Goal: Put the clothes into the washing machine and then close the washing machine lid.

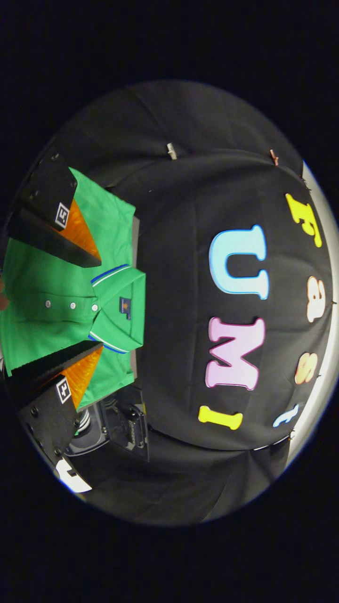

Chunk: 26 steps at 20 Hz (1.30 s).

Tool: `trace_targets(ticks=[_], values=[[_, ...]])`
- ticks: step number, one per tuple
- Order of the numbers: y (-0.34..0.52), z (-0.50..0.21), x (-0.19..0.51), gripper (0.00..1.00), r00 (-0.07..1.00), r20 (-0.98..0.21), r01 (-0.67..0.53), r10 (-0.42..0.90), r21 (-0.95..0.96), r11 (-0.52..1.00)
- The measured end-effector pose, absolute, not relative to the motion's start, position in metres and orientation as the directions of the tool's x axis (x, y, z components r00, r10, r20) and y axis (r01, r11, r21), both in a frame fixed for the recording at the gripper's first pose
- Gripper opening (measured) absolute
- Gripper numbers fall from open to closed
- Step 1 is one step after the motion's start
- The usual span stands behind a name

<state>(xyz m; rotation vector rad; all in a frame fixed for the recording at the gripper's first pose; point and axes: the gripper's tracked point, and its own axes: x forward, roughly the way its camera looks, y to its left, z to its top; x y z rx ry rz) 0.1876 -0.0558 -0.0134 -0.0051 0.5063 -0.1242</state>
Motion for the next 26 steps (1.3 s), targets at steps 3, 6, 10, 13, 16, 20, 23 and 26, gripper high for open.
trace_targets(ticks=[3, 6, 10, 13, 16, 20, 23, 26], values=[[-0.062, -0.034, 0.199, 0.99, 0.793, -0.599, 0.112, -0.11, -0.034, 0.993], [-0.065, -0.061, 0.201, 0.98, 0.693, -0.715, 0.09, -0.091, -0.04, 0.995], [-0.068, -0.081, 0.198, 0.98, 0.589, -0.804, 0.106, -0.081, -0.023, 0.994], [-0.072, -0.084, 0.198, 0.98, 0.524, -0.848, 0.131, -0.081, -0.013, 0.991], [-0.072, -0.086, 0.199, 0.98, 0.45, -0.89, 0.108, -0.076, -0.03, 0.994], [-0.07, -0.083, 0.203, 0.71, 0.433, -0.898, 0.107, -0.077, -0.034, 0.994], [-0.065, -0.081, 0.203, 0.42, 0.459, -0.885, 0.101, -0.076, -0.033, 0.994], [-0.068, -0.083, 0.202, 0.4, 0.48, -0.874, 0.104, -0.074, -0.028, 0.994]])
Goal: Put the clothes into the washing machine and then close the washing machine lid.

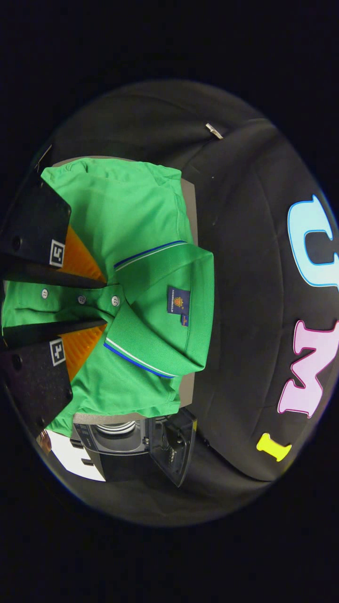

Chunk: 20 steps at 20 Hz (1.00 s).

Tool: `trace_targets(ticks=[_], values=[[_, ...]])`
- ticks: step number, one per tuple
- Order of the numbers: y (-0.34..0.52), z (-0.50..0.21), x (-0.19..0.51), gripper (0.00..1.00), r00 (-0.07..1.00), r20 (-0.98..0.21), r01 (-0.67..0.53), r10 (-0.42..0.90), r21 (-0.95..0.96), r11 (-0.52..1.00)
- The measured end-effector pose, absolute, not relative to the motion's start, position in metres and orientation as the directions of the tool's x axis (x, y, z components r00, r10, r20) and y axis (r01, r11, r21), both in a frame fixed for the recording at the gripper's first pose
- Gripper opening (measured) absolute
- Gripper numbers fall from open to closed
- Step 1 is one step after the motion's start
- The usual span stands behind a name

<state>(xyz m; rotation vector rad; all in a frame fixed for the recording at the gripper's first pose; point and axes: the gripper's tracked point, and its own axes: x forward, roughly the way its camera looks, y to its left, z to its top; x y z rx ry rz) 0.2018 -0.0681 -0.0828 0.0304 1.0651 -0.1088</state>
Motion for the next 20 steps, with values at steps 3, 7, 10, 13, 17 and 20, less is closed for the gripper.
trace_targets(ticks=[3, 7, 10, 13, 17, 20], values=[[-0.068, -0.081, 0.208, 0.26, 0.497, -0.865, 0.068, -0.066, -0.037, 0.997], [-0.069, -0.079, 0.206, 0.11, 0.531, -0.843, 0.051, -0.084, -0.068, 0.996], [-0.068, -0.079, 0.203, 0.11, 0.554, -0.824, 0.043, -0.116, -0.111, 0.993], [-0.068, -0.079, 0.201, 0.11, 0.591, -0.792, 0.02, -0.154, -0.177, 0.984], [-0.067, -0.075, 0.201, 0.11, 0.647, -0.738, 0.018, -0.194, -0.24, 0.971], [-0.066, -0.061, 0.2, 0.11, 0.734, -0.65, 0.039, -0.196, -0.247, 0.968]])
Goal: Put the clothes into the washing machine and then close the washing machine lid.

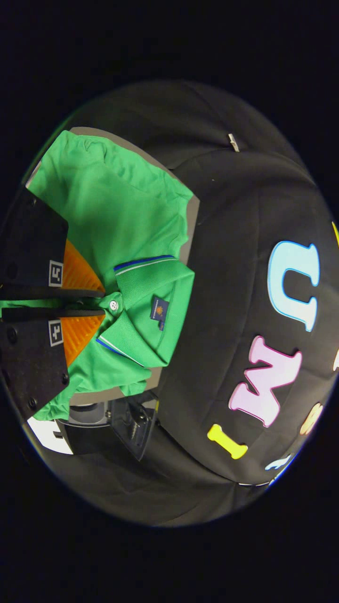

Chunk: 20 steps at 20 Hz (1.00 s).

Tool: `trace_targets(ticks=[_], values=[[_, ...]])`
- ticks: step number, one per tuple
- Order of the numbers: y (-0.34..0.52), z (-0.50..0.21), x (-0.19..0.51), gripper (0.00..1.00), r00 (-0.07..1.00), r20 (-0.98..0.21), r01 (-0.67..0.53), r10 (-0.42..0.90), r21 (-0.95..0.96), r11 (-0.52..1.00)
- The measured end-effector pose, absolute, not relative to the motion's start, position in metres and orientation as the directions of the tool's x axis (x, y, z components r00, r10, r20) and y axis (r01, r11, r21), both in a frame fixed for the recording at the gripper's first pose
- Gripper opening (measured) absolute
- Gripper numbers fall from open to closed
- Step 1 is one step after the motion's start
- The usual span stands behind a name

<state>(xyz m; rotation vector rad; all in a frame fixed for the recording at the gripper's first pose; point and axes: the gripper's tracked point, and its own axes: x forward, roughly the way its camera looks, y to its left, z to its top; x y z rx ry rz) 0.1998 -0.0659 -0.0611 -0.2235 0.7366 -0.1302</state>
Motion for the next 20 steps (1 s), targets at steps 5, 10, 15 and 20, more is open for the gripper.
trace_targets(ticks=[5, 10, 15, 20], values=[[-0.064, -0.035, 0.2, 0.05, 0.839, -0.51, 0.134, -0.191, -0.148, 0.98], [-0.059, -0.049, 0.192, 0.05, 0.764, -0.612, 0.101, -0.207, -0.203, 0.974], [-0.059, -0.051, 0.197, 0.1, 0.731, -0.659, 0.112, -0.176, -0.138, 0.984], [-0.065, -0.062, 0.196, 1.0, 0.701, -0.703, 0.074, -0.122, -0.098, 0.992]])
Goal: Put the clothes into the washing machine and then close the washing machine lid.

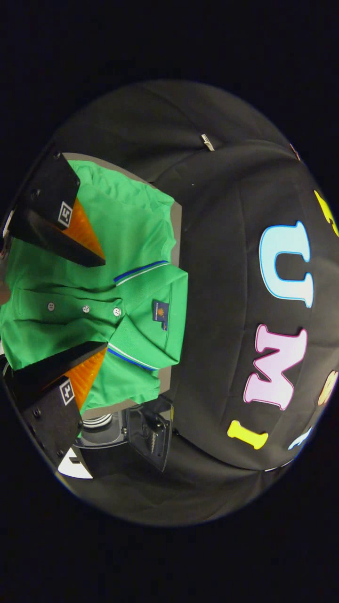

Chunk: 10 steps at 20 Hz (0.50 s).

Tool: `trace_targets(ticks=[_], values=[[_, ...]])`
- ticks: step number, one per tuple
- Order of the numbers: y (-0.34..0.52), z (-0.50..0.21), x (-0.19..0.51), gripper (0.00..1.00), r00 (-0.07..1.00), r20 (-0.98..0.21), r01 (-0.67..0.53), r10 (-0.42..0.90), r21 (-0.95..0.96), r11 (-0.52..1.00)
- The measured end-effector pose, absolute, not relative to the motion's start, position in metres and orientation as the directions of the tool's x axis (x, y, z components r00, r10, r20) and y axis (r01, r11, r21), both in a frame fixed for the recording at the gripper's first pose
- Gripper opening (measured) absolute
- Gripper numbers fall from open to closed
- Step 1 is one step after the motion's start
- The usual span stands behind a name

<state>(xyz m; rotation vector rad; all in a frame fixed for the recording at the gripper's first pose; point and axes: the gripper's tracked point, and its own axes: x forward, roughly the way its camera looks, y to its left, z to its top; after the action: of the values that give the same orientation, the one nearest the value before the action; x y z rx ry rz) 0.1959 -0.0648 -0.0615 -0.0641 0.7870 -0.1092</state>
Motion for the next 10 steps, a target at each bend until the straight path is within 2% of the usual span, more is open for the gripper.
trace_targets(ticks=[4, 10], values=[[-0.063, -0.069, 0.202, 1.0, 0.662, -0.743, 0.075, -0.099, -0.066, 0.995], [-0.065, -0.082, 0.205, 0.99, 0.533, -0.845, 0.07, -0.043, -0.007, 0.998]])
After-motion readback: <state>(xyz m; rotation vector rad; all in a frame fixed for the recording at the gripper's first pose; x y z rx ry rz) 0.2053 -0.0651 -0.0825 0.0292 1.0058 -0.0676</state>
